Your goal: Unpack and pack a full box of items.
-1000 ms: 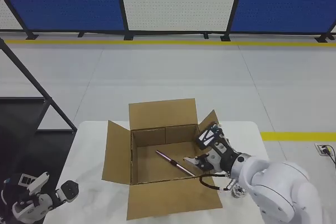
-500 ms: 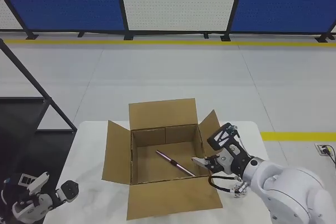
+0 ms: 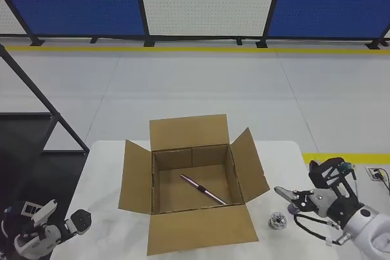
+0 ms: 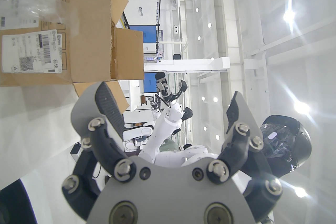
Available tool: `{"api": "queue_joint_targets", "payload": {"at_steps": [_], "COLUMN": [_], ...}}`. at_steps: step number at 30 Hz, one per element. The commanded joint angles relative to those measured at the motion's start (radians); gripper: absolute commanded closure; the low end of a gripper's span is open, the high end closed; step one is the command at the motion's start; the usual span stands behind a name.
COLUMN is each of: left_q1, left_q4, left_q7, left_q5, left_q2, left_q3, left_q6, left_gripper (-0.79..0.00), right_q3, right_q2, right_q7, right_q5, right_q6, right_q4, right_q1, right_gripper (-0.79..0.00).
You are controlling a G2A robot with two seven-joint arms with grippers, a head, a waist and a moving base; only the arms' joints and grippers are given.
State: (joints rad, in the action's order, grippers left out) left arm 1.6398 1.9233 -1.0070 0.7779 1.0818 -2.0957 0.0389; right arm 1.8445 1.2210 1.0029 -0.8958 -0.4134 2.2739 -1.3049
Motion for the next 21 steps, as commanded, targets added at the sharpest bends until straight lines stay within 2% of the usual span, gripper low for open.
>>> {"api": "queue_joint_targets", "payload": {"at_steps": [1, 4, 10, 21], "left_q1": [0.0, 0.0, 0.0, 0.0], "left_q4": [0.0, 0.0, 0.0, 0.0], "left_q7": [0.0, 0.0, 0.0, 0.0], "left_q5": [0.0, 0.0, 0.0, 0.0], "left_q2": [0.0, 0.0, 0.0, 0.0], "left_q3": [0.0, 0.0, 0.0, 0.0], "left_q6": [0.0, 0.0, 0.0, 0.0], "left_gripper": [-0.785, -0.785, -0.785, -0.785], "right_q3": [0.057, 0.084, 0.022, -0.116], "right_q2": [-0.003, -0.008, -0.014, -0.027], "right_q7": [-0.006, 0.002, -0.014, -0.007], "right_q5": [0.011, -0.015, -0.033, -0.043], "right_q6": [-0.021, -0.067, -0.108, -0.096], "right_q4": [0.004, -0.006, -0.105, -0.306], "right_q1": [-0.072, -0.16, -0.239, -0.17], "right_gripper": [-0.785, -0.785, -0.785, -0.785]}}
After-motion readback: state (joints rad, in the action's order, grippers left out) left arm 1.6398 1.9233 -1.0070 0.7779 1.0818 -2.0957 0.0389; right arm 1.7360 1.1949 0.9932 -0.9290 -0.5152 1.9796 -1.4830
